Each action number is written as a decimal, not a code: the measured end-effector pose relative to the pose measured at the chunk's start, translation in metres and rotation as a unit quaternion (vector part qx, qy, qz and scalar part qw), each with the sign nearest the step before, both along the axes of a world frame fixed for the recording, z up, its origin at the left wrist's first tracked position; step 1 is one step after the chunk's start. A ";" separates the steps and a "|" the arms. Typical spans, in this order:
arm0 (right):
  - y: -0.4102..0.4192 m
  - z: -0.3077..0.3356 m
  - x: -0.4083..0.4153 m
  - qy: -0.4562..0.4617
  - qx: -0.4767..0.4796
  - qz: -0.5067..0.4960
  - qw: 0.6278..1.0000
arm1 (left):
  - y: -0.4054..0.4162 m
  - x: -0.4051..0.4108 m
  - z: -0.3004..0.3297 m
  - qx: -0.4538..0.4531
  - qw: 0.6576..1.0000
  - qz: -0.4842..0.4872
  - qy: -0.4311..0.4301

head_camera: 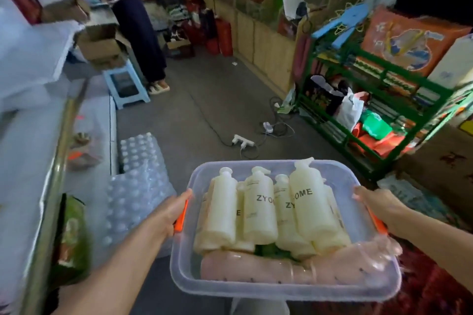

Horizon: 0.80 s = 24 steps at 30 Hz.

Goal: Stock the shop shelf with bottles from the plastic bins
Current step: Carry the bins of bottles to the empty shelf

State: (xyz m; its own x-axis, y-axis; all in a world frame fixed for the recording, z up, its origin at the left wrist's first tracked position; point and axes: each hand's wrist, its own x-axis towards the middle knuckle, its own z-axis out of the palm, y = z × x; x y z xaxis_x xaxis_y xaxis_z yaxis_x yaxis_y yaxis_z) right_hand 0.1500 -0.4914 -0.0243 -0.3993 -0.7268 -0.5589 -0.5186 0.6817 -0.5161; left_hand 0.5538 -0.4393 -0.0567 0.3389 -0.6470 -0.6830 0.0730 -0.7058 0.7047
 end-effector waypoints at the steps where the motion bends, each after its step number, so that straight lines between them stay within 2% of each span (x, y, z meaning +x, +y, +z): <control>1: -0.022 0.001 0.011 -0.002 0.001 0.016 1.000 | -0.009 0.007 0.000 -0.001 1.000 0.009 0.007; 12: -0.270 -0.026 0.172 -0.008 0.032 0.150 0.988 | -0.154 0.135 -0.040 0.032 0.983 0.177 0.033; 20: -0.430 -0.038 0.301 0.005 0.025 0.231 0.973 | -0.242 0.216 -0.033 0.020 0.954 0.300 0.022; 24: -0.493 -0.039 0.374 0.006 0.020 0.297 0.955 | -0.267 0.253 -0.038 0.026 0.927 0.375 0.013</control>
State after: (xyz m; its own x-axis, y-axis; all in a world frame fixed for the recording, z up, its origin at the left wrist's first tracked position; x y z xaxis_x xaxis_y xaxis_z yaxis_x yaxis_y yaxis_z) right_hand 0.5237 -0.9844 -0.0635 0.0705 -0.8054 -0.5885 -0.8259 0.2837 -0.4872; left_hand 0.8064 -0.7065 -0.0950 0.6626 -0.2016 -0.7214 0.5736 -0.4828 0.6618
